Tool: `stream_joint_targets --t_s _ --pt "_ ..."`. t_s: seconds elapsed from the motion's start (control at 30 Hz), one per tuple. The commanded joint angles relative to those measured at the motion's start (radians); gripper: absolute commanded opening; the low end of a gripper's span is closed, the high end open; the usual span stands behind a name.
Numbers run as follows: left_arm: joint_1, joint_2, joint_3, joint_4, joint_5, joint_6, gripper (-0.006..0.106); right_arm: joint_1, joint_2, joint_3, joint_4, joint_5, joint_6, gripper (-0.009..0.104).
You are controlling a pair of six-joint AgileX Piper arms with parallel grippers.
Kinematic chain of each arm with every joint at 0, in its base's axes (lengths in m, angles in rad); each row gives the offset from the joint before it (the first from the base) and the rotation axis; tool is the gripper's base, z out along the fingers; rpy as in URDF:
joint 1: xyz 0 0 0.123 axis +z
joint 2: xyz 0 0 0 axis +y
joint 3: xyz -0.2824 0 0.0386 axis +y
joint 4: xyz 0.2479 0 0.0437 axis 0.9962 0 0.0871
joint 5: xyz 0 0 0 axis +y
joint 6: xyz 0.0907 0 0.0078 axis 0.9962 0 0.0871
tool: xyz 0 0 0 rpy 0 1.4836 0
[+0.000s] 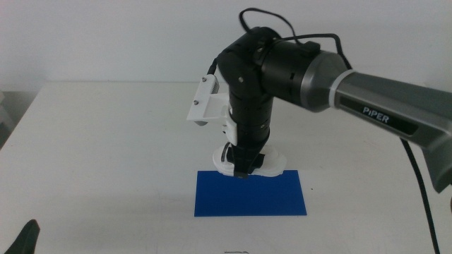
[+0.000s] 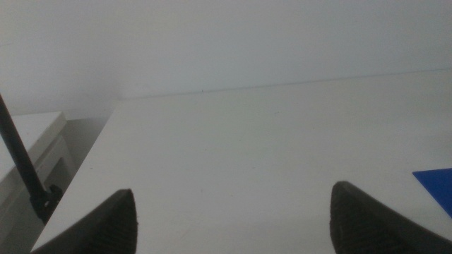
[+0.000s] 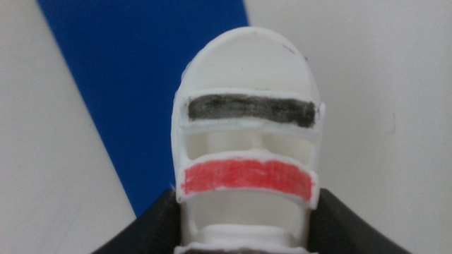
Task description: Use one arm to grab the shoe from the table and place it on the mat.
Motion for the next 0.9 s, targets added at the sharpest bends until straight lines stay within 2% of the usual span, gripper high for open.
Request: stream_joint_targets --t_s 0.0,0.1,0.13,0.2,0.33,0.43,0.53,0.7,0.87 --pt "-0.004 -0.019 -0.003 -0.009 -0.083 -0.015 0.094 -0.036 -0.063 -0.026 0.039 0.054 -0.085 -0.001" --pt "-0.004 -0.019 -0.003 -0.009 -0.083 -0.015 0.094 -0.093 -0.063 -0.026 0.186 0.03 -0.102 -0.001" --pt "-0.004 -0.019 -0.003 -0.009 -0.083 -0.015 0.094 -0.11 -0.063 -0.026 0.219 0.022 -0.107 -0.001" --pt "-0.004 -0.019 -0.003 -0.009 -0.083 -0.015 0.094 -0.134 -0.063 -0.026 0.246 0.008 -0.135 -0.001" --pt "-0.004 -0.019 -0.003 -0.009 -0.083 -0.015 0.094 -0.145 -0.062 0.0 0.256 -0.005 -0.196 -0.001" --pt "-0.004 -0.019 -0.003 -0.009 -0.083 -0.015 0.094 -0.142 -0.062 0.078 0.287 -0.066 -0.247 -0.001" --pt "-0.004 -0.019 -0.003 -0.009 -0.083 -0.015 0.094 -0.141 -0.062 0.154 0.275 -0.13 -0.303 -0.001" --pt "-0.004 -0.019 -0.003 -0.009 -0.083 -0.015 0.094 -0.141 -0.062 0.184 0.257 -0.236 -0.305 -0.001" --pt "-0.004 -0.019 -0.003 -0.009 -0.083 -0.015 0.094 -0.141 -0.062 0.184 0.269 -0.249 -0.313 -0.001"
